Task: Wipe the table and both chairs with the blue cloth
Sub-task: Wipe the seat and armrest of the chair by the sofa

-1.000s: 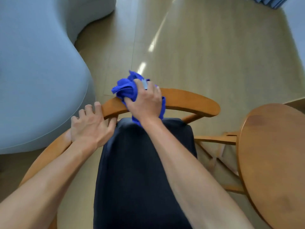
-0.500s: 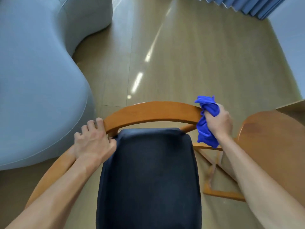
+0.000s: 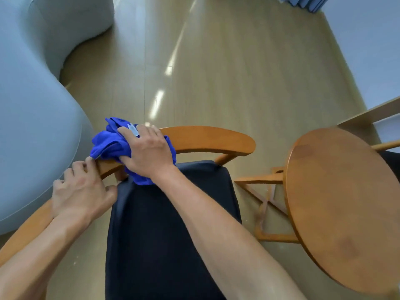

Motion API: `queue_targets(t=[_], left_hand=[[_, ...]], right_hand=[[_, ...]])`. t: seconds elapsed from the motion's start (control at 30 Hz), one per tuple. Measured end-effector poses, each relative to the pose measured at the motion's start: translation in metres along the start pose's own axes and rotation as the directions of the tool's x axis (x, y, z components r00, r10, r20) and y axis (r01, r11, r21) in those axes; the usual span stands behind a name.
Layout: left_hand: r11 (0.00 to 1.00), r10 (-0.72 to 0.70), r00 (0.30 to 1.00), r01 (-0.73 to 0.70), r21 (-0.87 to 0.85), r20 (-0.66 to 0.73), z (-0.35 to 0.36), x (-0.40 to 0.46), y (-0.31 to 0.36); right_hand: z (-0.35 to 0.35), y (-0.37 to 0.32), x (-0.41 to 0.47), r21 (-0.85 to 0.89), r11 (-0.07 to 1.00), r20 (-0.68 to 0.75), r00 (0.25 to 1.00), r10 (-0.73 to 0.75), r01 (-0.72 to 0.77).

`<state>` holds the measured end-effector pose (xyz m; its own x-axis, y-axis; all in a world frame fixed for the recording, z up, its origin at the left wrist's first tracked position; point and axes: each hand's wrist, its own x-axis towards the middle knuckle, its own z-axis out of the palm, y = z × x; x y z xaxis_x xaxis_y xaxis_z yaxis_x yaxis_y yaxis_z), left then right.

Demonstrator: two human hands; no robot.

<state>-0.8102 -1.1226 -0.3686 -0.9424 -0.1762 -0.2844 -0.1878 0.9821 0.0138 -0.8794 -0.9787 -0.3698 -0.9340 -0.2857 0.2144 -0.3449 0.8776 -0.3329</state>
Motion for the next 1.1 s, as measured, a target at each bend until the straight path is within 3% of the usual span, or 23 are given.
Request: queue_targets(t=[0.07, 0.2, 0.27, 0.37, 0.43, 0.5, 0.67, 0.73, 0.87, 1.1], left_hand=[[0.999, 0.012, 1.000, -0.011, 0.034, -0.016, -0.001, 0.000, 0.000], [0.998, 0.028, 0.999, -0.026, 0.064, -0.035, -0.002, -0.001, 0.000], [0.998, 0.036, 0.999, -0.034, 0.061, -0.032, -0.004, -0.002, 0.001], [0.998, 0.024, 0.999, -0.022, 0.057, -0.036, -0.005, -0.004, 0.001], [0.998, 0.019, 0.999, -0.017, 0.059, -0.042, -0.006, -0.004, 0.001], [0.999, 0.020, 0.999, -0.018, 0.050, -0.031, -0.007, -0.003, 0.003], [0.999, 0.028, 0.999, -0.027, 0.035, -0.034, -0.008, -0.005, 0.005], [0.999, 0.030, 0.999, -0.029, 0.042, -0.039, -0.006, -0.005, 0.004], [0.998, 0.031, 0.997, -0.028, 0.054, -0.067, -0.001, -0.006, 0.003], [0.997, 0.028, 0.994, -0.020, 0.071, -0.104, -0.001, -0.005, 0.004]], right_hand=[[-0.018, 0.044, -0.010, -0.029, 0.999, -0.064, 0.998, 0.020, -0.022], [-0.072, 0.161, -0.053, -0.128, 0.932, -0.205, 0.929, 0.309, -0.338], [-0.095, 0.195, -0.073, -0.054, 0.852, -0.169, 0.846, 0.506, -0.520], [-0.111, 0.222, -0.088, 0.100, 0.659, -0.105, 0.651, 0.752, -0.745], [-0.110, 0.230, -0.106, 0.005, 0.548, 0.058, 0.547, 0.835, -0.837], [-0.103, 0.223, -0.138, -0.115, 0.512, 0.192, 0.486, 0.852, -0.851], [-0.067, 0.177, -0.236, -0.009, 0.482, 0.324, 0.454, 0.830, -0.876], [-0.052, 0.164, -0.258, 0.025, 0.514, 0.384, 0.483, 0.787, -0.857], [-0.041, 0.145, -0.261, 0.088, 0.592, 0.369, 0.578, 0.728, -0.801], [-0.032, 0.136, -0.241, 0.284, 0.336, 0.309, 0.417, 0.855, -0.898]])
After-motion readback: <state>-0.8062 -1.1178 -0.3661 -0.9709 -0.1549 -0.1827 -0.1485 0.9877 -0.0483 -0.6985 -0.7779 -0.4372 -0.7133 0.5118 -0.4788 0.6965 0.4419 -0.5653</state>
